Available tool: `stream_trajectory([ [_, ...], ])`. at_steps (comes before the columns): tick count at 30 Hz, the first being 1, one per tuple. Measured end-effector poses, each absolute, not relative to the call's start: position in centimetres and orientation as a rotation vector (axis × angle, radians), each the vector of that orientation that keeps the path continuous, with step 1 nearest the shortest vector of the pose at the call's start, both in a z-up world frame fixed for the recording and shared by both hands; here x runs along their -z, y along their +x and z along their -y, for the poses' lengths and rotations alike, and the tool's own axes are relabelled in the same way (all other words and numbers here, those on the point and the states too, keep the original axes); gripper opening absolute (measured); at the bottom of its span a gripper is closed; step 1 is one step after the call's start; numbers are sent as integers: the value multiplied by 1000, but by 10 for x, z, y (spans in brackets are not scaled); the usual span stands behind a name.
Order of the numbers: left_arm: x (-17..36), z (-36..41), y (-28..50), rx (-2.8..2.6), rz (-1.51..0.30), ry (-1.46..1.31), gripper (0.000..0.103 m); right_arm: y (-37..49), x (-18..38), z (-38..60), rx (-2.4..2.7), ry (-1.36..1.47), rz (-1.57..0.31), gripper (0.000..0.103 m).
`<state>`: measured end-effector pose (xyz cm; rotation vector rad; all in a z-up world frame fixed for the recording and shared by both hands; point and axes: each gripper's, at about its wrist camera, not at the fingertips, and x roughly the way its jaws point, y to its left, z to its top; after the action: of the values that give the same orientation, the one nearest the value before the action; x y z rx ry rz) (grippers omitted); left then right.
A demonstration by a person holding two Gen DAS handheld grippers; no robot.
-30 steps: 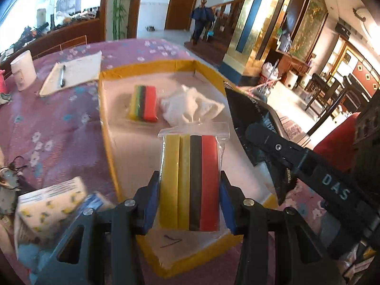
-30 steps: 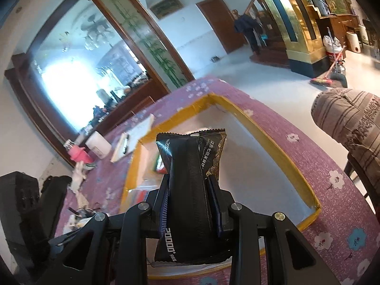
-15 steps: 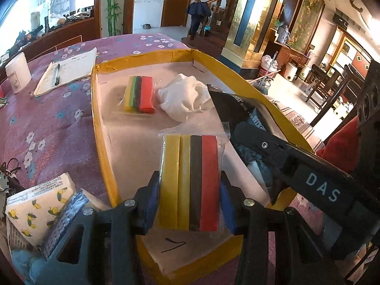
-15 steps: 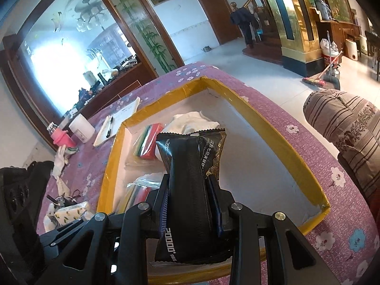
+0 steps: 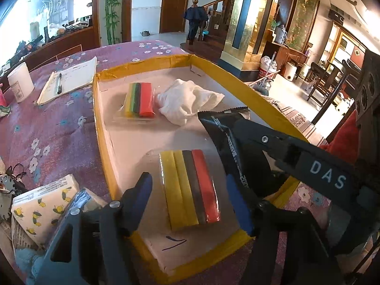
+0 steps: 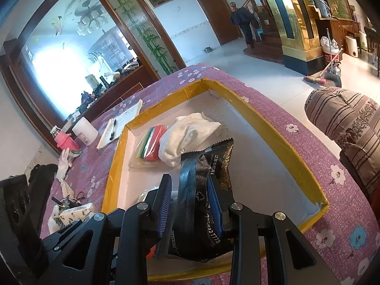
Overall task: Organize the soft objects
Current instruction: 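Open both tools to drop the sponge bag and snack bag into the tray, then withdraw both tools from the tray back over the cluttered table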
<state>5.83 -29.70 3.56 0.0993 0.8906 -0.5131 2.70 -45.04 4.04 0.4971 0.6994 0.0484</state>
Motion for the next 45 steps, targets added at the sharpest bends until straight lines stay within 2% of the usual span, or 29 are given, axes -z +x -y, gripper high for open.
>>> stream_trajectory([
  [7, -45, 288, 56, 511, -875, 58, 68, 20, -45, 454, -56, 525, -667, 35],
  [12, -48, 286, 55, 512, -872, 56, 69, 16, -48, 455, -62, 533, -641, 40],
  [28, -63, 277, 37, 466, -835, 98, 69, 10, -53, 456, -58, 525, -619, 41],
  [33, -75, 270, 23, 433, -784, 140, 70, 10, -55, 454, -52, 512, -616, 48],
  [40, -92, 249, -2, 383, -678, 216, 70, 6, -61, 440, -14, 414, -591, 50],
  [45, -100, 218, -13, 354, -648, 204, 71, 0, -70, 419, 68, 263, -553, 54],
])
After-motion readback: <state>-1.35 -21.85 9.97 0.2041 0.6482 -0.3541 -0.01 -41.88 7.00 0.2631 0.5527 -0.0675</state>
